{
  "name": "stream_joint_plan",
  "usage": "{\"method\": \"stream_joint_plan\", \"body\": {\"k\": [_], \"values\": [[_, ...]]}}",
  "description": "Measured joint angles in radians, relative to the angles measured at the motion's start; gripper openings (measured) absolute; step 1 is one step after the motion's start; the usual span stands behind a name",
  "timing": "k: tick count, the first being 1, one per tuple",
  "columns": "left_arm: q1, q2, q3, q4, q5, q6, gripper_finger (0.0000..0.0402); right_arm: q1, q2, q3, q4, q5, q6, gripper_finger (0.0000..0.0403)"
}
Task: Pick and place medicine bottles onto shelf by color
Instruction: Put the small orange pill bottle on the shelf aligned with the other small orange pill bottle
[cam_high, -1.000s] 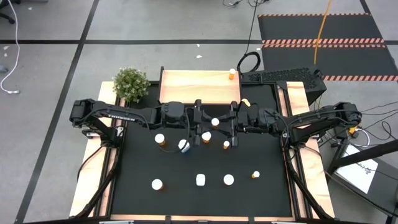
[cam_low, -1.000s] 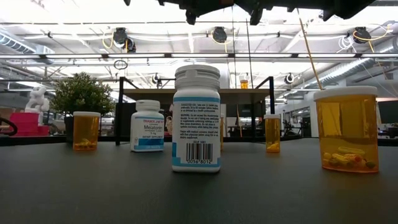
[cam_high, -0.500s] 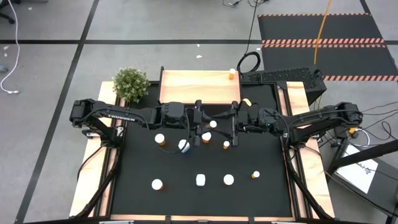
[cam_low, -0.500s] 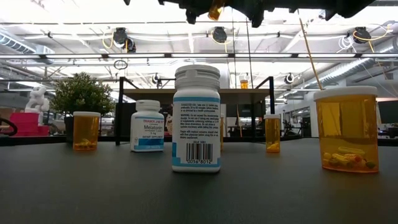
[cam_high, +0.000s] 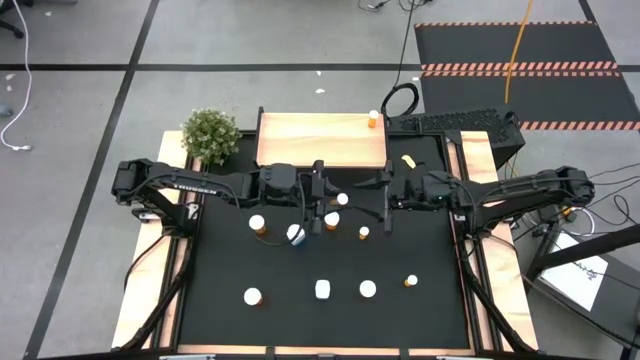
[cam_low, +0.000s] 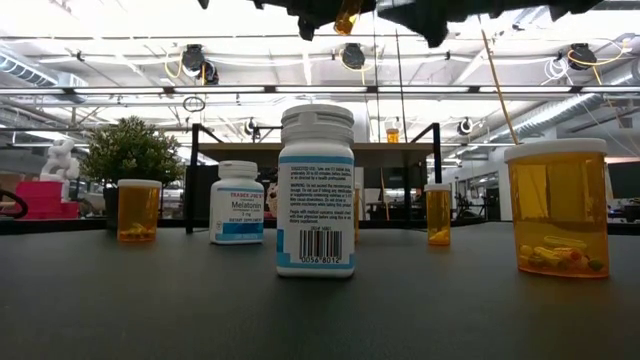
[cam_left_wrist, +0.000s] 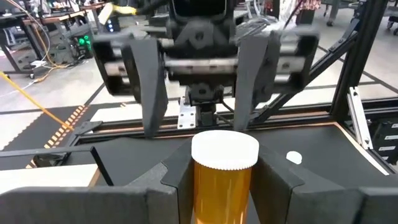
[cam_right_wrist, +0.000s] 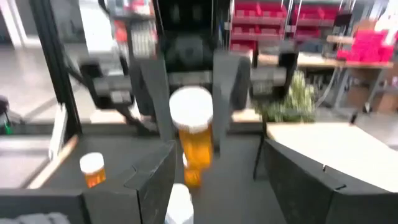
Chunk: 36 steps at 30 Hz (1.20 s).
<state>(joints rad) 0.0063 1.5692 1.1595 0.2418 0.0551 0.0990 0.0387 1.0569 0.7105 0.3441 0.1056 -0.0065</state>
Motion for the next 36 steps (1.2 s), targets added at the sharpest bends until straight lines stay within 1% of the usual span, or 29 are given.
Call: {"method": "stream_joint_plan", "body": {"k": [2, 5, 8, 12, 17, 20, 25, 36], "values": [[0.000, 0.000, 0.000, 0.018, 0.000, -0.002, 0.0126, 0.000, 0.006, 0.000, -0.039, 0.003, -0.002, 0.0233], [0.000, 0.000, 0.000, 0.071, 0.000, -0.005, 0.0126, 0.000, 0.052, 0.000, -0.007, 0.003, -0.002, 0.0233], [-0.002, 0.000, 0.000, 0.110, -0.001, -0.005, 0.0127, 0.000, 0.116, 0.000, 0.081, 0.001, -0.002, 0.0233], [-0.008, -0.001, 0.000, 0.120, -0.002, -0.005, 0.0127, 0.000, 0.181, 0.000, 0.195, -0.003, -0.004, 0.0233], [-0.015, -0.001, 0.000, 0.123, -0.002, -0.001, 0.0127, 0.000, 0.220, 0.000, 0.278, -0.007, -0.009, 0.0233], [-0.015, -0.001, 0.000, 0.123, -0.002, 0.000, 0.0127, 0.000, 0.233, 0.000, 0.328, -0.034, -0.018, 0.0227], [-0.015, -0.001, 0.000, 0.122, -0.002, 0.000, 0.0127, 0.000, 0.233, 0.000, 0.360, -0.082, -0.024, 0.0200], [-0.014, -0.001, 0.000, 0.122, -0.002, 0.001, 0.0127, 0.001, 0.234, 0.000, 0.360, -0.079, -0.029, 0.0117]]}}
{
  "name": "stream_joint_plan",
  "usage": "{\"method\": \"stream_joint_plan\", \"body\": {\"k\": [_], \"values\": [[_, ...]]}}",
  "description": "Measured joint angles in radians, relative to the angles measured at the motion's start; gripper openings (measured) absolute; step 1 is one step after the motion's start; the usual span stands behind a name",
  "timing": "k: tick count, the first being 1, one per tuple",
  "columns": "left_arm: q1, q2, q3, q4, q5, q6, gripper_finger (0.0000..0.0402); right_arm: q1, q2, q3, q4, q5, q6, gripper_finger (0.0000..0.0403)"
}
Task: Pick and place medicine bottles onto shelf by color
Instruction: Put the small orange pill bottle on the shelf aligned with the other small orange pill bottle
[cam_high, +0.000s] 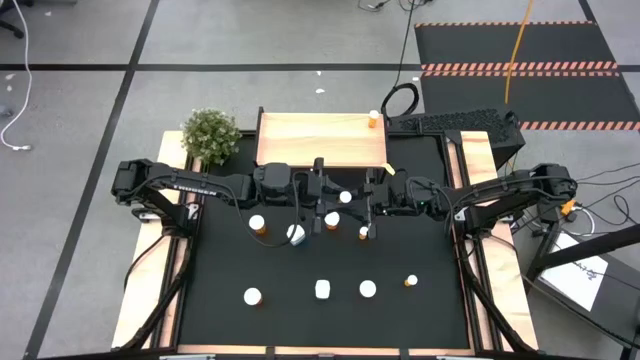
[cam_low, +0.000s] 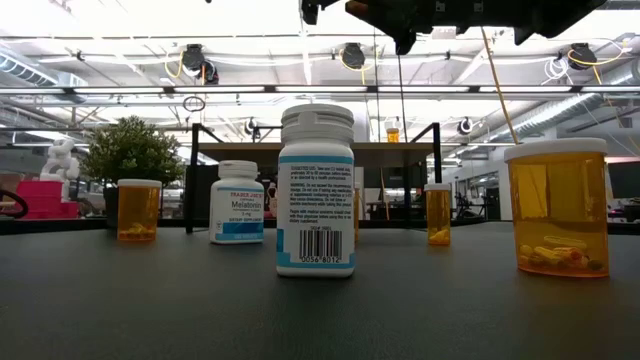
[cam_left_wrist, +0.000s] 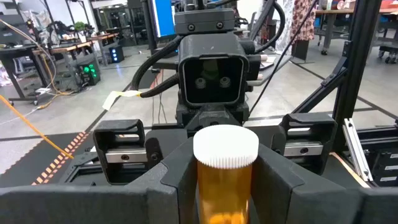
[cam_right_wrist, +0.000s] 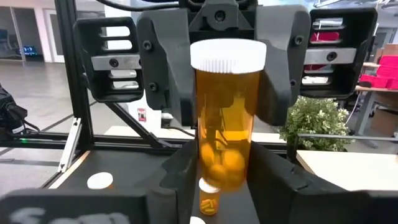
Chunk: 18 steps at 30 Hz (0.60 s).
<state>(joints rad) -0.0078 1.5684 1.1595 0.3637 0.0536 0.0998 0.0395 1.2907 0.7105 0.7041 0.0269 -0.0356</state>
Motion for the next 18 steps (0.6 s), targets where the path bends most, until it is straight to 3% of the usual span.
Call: {"method": "stream_joint_plan", "body": {"k": [6, 18], "values": [[-0.001, 0.000, 0.000, -0.035, 0.000, -0.002, 0.0127, 0.000, 0.000, 0.000, 0.002, 0.000, -0.003, 0.0094], [0.000, 0.000, 0.000, -0.089, 0.000, 0.024, 0.0145, 0.000, -0.010, 0.000, -0.012, 0.002, -0.003, 0.0101]]}}
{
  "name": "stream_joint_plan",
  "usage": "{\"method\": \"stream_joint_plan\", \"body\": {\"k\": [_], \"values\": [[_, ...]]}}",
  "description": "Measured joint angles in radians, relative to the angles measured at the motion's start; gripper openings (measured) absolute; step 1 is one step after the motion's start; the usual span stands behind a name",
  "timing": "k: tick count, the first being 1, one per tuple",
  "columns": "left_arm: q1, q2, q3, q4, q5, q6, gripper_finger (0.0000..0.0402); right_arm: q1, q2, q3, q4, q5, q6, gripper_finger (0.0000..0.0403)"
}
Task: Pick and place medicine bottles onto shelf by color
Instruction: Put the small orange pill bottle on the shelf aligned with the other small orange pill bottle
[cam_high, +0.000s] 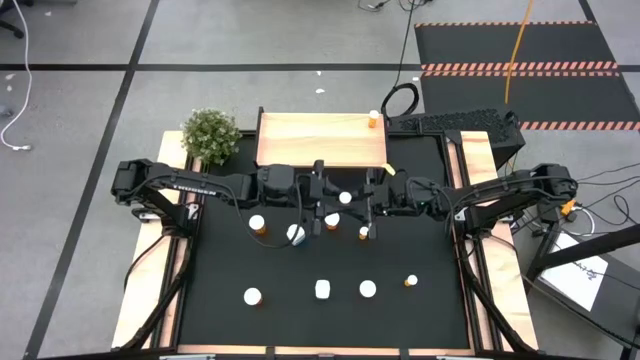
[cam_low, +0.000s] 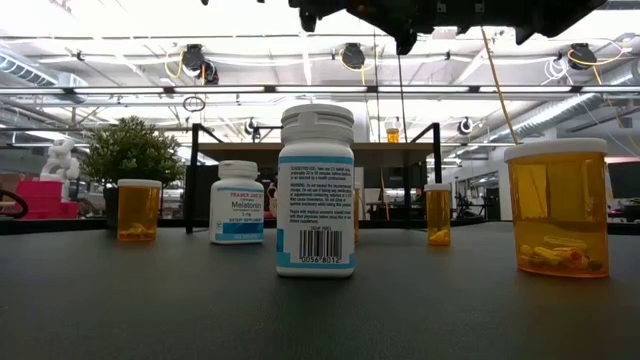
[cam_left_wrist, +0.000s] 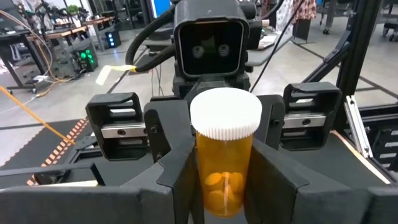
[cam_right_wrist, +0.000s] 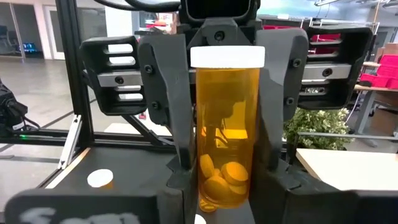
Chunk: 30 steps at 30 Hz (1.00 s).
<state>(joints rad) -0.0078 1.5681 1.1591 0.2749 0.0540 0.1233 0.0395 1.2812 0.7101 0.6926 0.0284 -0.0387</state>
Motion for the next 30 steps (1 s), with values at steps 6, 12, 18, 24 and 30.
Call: {"method": "stream_joint_plan", "body": {"k": [6, 12, 18, 24, 30], "values": [[0.000, 0.000, 0.000, -0.005, 0.000, 0.027, 0.0151, 0.000, -0.001, 0.000, -0.001, 0.000, -0.003, 0.0097], [0.000, 0.000, 0.000, -0.009, 0.002, 0.028, 0.0111, 0.000, -0.001, 0.000, -0.001, 0.001, -0.001, 0.0104], [0.000, 0.000, 0.000, -0.009, 0.002, 0.029, 0.0107, 0.000, -0.001, 0.000, -0.003, 0.001, 0.020, 0.0119], [0.001, 0.000, 0.000, -0.017, 0.000, 0.029, 0.0118, 0.000, -0.003, 0.000, -0.033, 0.001, 0.024, 0.0144], [0.016, 0.001, -0.002, -0.044, -0.002, 0.028, 0.0106, -0.007, -0.058, 0.001, -0.171, 0.001, 0.049, 0.0164]]}}
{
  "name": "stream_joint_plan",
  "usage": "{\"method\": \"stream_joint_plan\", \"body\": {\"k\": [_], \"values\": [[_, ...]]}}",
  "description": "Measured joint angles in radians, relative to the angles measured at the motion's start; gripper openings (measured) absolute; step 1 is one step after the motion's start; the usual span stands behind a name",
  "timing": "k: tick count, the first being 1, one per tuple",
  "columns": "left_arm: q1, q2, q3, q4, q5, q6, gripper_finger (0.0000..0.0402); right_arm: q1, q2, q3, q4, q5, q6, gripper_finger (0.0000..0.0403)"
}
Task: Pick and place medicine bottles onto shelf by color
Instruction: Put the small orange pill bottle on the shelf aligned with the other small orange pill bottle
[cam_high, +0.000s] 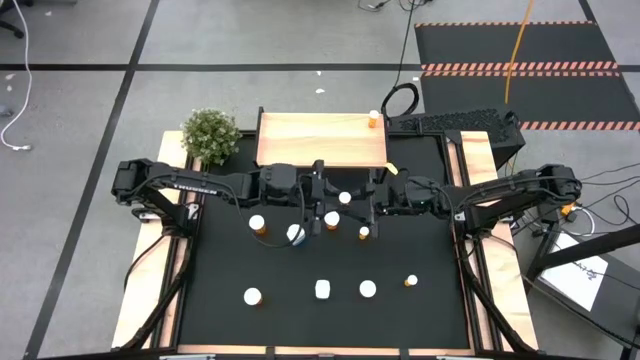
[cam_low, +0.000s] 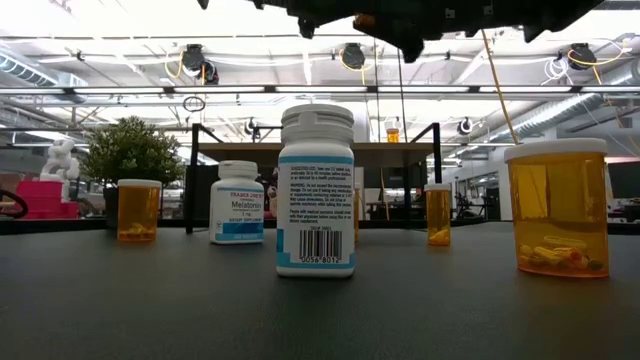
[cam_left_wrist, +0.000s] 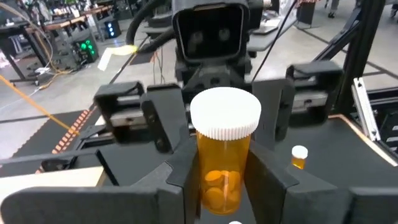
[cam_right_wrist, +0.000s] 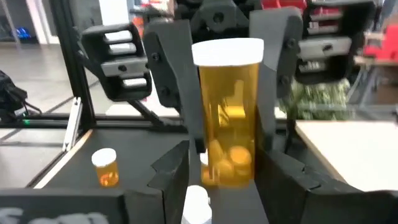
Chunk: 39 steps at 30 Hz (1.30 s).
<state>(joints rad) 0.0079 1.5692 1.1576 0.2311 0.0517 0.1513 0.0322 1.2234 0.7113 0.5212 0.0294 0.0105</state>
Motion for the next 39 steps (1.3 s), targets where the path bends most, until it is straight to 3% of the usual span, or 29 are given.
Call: {"method": "stream_joint_plan", "body": {"k": [8, 16, 29, 39], "values": [[0.026, 0.000, 0.000, -0.030, 0.000, -0.003, 0.0112, -0.006, -0.168, 0.000, -0.291, 0.003, 0.078, 0.0180], [0.048, 0.000, 0.000, -0.069, -0.001, -0.004, 0.0110, 0.062, -0.273, 0.000, -0.265, 0.218, 0.073, 0.0181], [0.053, 0.000, 0.000, -0.122, -0.010, -0.026, 0.0113, 0.072, -0.078, 0.141, -0.244, 0.236, -0.024, 0.0268], [0.051, 0.000, 0.000, -0.156, -0.009, -0.028, 0.0113, 0.016, -0.002, 0.158, -0.255, 0.227, -0.023, 0.0252]]}}
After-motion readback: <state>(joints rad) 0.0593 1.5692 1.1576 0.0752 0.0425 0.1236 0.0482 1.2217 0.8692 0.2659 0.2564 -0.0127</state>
